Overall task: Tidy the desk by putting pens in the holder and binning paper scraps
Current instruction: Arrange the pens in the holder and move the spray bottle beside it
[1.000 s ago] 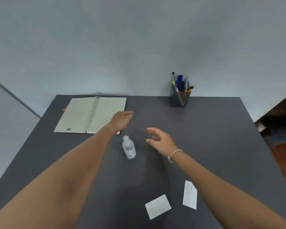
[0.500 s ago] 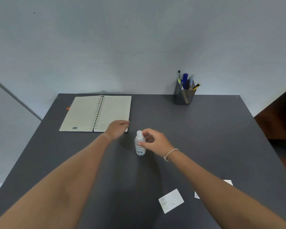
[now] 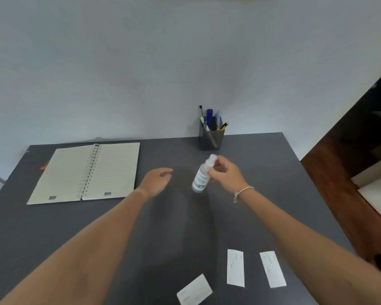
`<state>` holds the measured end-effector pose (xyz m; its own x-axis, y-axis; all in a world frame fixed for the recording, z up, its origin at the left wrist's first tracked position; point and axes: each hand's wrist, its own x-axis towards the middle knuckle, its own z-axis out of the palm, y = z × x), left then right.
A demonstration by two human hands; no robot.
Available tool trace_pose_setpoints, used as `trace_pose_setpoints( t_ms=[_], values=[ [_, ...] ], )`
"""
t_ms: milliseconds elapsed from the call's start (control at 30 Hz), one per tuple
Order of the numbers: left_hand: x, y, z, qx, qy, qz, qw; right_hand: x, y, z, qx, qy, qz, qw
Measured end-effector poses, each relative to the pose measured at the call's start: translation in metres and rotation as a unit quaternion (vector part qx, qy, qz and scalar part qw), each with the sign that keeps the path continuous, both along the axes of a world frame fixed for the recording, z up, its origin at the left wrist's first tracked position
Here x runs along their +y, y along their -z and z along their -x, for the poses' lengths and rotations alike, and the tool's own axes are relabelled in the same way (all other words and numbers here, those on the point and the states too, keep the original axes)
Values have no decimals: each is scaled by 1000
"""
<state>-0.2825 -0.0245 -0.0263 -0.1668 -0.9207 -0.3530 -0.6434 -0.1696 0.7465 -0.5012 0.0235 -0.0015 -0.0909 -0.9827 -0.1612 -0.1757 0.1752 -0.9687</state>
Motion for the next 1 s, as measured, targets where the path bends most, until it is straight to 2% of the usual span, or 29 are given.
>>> trace_pose_setpoints(
  t_ms=[133, 300, 533, 667, 1000],
  values=[
    [-3, 9, 38, -10, 43, 25, 999, -30, -9, 61, 27, 30, 12, 999],
    [-7, 21, 79, -82, 125, 113, 982, -69, -11, 123, 66, 33, 28, 997],
    [-5, 52, 109, -171, 191, 171, 951, -123, 1, 159, 106, 29, 51, 993],
    [0, 67, 108, -204, 202, 200, 937, -147, 9, 163, 121, -1, 60, 991],
    [3, 78, 105, -204, 186, 235, 932, -170, 26, 167, 146, -51, 62, 986]
  ],
)
